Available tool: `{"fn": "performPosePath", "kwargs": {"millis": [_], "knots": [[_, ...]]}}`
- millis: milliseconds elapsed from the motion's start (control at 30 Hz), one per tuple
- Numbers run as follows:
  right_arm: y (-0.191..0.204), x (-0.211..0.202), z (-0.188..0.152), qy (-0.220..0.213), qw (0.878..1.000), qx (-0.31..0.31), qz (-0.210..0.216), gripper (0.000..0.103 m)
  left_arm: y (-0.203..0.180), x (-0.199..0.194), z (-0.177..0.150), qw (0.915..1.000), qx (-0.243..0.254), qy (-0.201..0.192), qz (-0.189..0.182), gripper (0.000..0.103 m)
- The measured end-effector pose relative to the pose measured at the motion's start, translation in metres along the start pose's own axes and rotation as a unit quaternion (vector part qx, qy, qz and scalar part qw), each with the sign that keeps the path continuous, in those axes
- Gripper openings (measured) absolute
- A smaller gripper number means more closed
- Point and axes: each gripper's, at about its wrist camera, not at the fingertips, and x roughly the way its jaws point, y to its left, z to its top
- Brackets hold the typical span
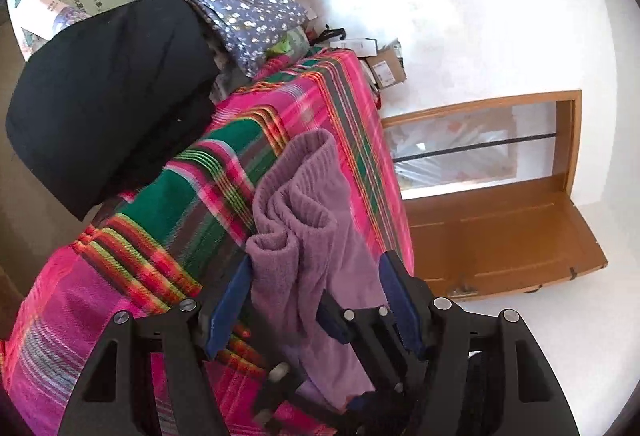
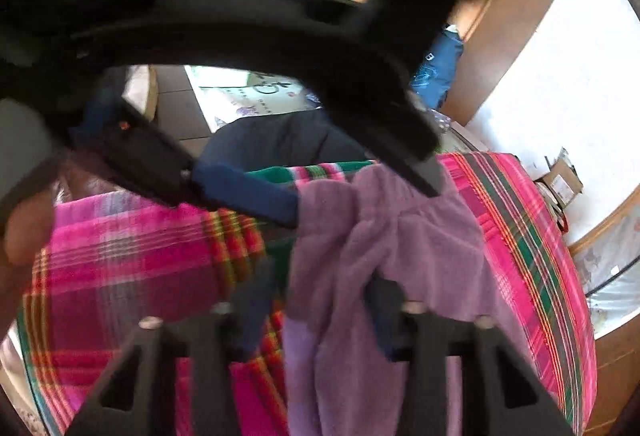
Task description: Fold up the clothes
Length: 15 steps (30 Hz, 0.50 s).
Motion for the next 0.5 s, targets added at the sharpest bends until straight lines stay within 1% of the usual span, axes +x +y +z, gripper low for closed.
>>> {"fn": "performPosePath", "kwargs": {"millis": [33,100,167,200,333,500], "knots": [[-0.004,0.0,-0.001,-0.001,1.0,0.007,0.003,0.021,0.001,0.001,0.002,1.0,-0.004,0.002,-0.003,0.067],[-0.011,-0.003,-0.005,-0.008,1.0,0.024,0.017,0.018,0.003,0.004,0.005,0.9999,-0.012,0.005,-0.009,0.067],[-0.015,-0.006,-0.009,-0.016,0.999,0.031,0.017,0.012,0.004,0.006,0.008,0.9997,-0.02,0.008,-0.015,0.07],[-0.018,-0.007,-0.009,-0.02,0.999,0.033,0.016,0.012,0.005,0.007,0.009,0.9995,-0.024,0.01,-0.018,0.073],[-0.019,-0.015,-0.01,-0.039,0.998,0.048,0.016,0.011,0.009,0.012,0.016,0.9987,-0.039,0.016,-0.029,0.073],[-0.02,-0.02,-0.011,-0.048,0.997,0.052,0.018,0.011,0.013,0.019,0.024,0.997,-0.059,0.024,-0.044,0.073]]}}
